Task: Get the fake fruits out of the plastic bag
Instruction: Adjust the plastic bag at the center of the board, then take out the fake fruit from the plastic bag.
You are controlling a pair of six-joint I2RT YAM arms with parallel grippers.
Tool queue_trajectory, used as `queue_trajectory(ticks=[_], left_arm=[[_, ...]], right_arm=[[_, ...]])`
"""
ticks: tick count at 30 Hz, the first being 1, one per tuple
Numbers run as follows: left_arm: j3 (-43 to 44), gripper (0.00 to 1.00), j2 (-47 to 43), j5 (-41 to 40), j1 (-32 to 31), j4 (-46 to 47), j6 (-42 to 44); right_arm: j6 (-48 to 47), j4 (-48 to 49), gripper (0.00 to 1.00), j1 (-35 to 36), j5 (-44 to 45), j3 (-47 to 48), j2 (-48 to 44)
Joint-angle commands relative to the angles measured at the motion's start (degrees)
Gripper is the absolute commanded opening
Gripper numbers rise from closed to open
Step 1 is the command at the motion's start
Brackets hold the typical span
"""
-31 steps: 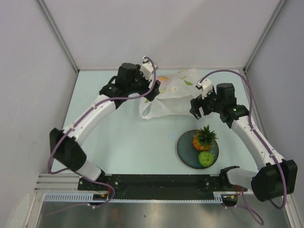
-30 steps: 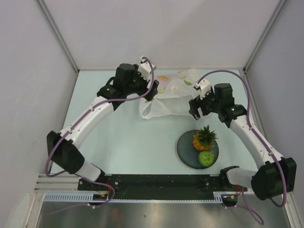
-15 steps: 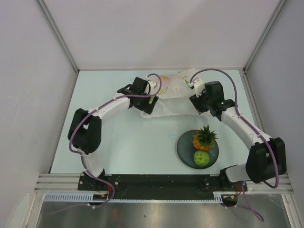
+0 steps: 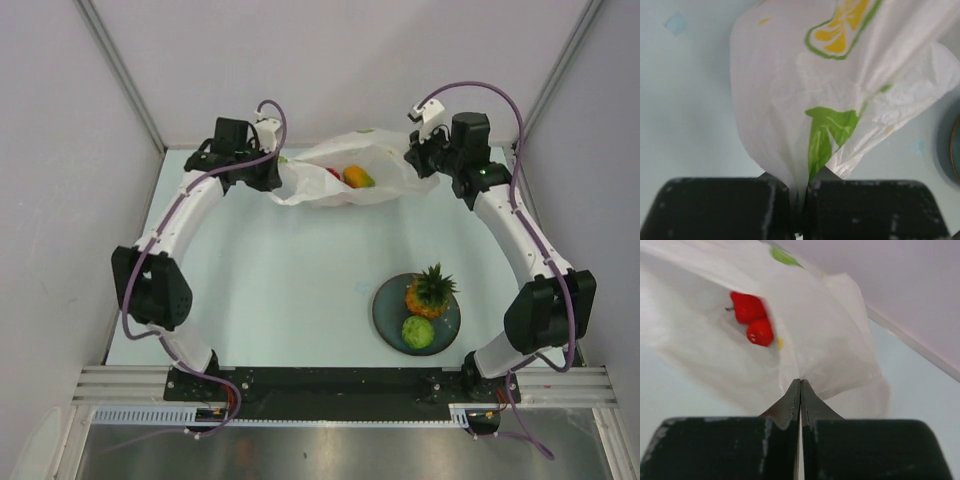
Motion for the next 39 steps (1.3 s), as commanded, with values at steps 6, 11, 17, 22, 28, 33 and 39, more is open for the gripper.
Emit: queue_trajectory(ticks=[6,11,17,22,28,33,39], left_arm=[[-2.2,0.00,-13.7,3.9,-0.3,-13.2,11.2],[-12.2,0.00,-19.1,-2.9,-0.2,-13.3,13.8],[-11.8,0.87,-22.4,-16.8,0.4,-13.2,14.5],[2.9,0.86,-21.7,-5.5,3.0,-15.8,19.0],[-6.7,0.88,-27.9,12.5,-5.5,2.8,17.3],[-8.5,0.79,-18.6,9.1,-14.7,7.7,16.9],[-8.0,0.74,-6.4,1.3,-15.7,16.4,11.4]], right_arm=[[5.5,-6.8,0.00,9.1,-18.6,-2.8,-7.1],[7.0,-6.3,0.00,11.6,-18.5,-8.9,-9.5],[9.5,-0.6,0.00,11.1,-14.4,-8.8,-10.4],[20.9,6.0,0.00,9.0,-17.3,-7.9,-10.3],[29.0,10.4,0.00,8.4,-18.1,-6.0,-6.5],[34.8,11.9,0.00,7.3,-17.4,-4.4,-4.4],[36.1,12.0,0.00,6.4,-15.8,-4.4,-4.5]])
